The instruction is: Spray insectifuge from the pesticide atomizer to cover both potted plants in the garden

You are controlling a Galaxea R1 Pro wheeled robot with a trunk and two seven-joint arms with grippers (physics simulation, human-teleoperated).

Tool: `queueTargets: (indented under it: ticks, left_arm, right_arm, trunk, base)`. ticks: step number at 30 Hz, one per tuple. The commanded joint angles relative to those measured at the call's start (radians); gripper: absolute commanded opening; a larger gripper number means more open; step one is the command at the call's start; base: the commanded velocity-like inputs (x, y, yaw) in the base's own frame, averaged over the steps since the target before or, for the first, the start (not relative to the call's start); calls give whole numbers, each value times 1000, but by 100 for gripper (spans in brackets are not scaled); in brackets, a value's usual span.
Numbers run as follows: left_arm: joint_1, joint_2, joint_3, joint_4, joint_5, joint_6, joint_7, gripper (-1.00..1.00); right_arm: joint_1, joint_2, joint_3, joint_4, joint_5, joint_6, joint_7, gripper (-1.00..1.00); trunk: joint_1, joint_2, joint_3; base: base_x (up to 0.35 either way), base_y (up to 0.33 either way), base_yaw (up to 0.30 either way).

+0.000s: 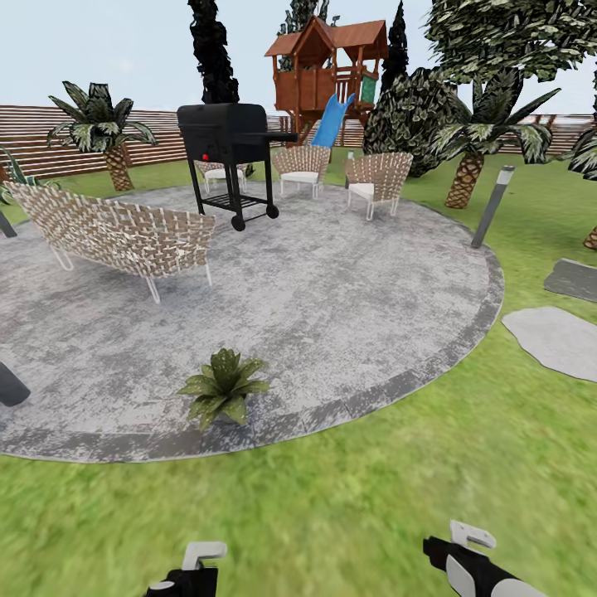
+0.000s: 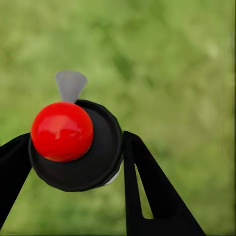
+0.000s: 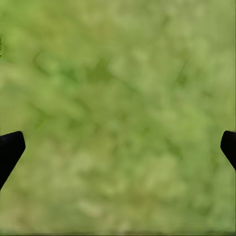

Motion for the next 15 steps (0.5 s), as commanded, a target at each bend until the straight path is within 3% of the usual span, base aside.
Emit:
queueTargets:
  ticks: [1,3,8,15]
  left_arm:
    - [2,1,9,0,-8,0,-5,-100]
    - [7,8,8,2,-8,-31,-4,-100]
    - [11,13,8,3,-7,-84,-4,-100]
    - [12,13,8,4,-7,-89,-4,-100]
  right_arm:
    - [-1,0,-6,3,11,2,-1,100]
    - [-1,0,-6,4,11,2,27,100]
    - [-1,0,-5,5,12,1,215,100]
    - [-1,0,-6,4,10,1,245,100]
  trunk:
    - [0,0,-1]
    - [0,0,-1]
    - [0,0,-1]
    - [0,0,-1]
  base:
    - [0,0,0]
    - [0,0,0]
    - [0,0,0]
    - [0,0,0]
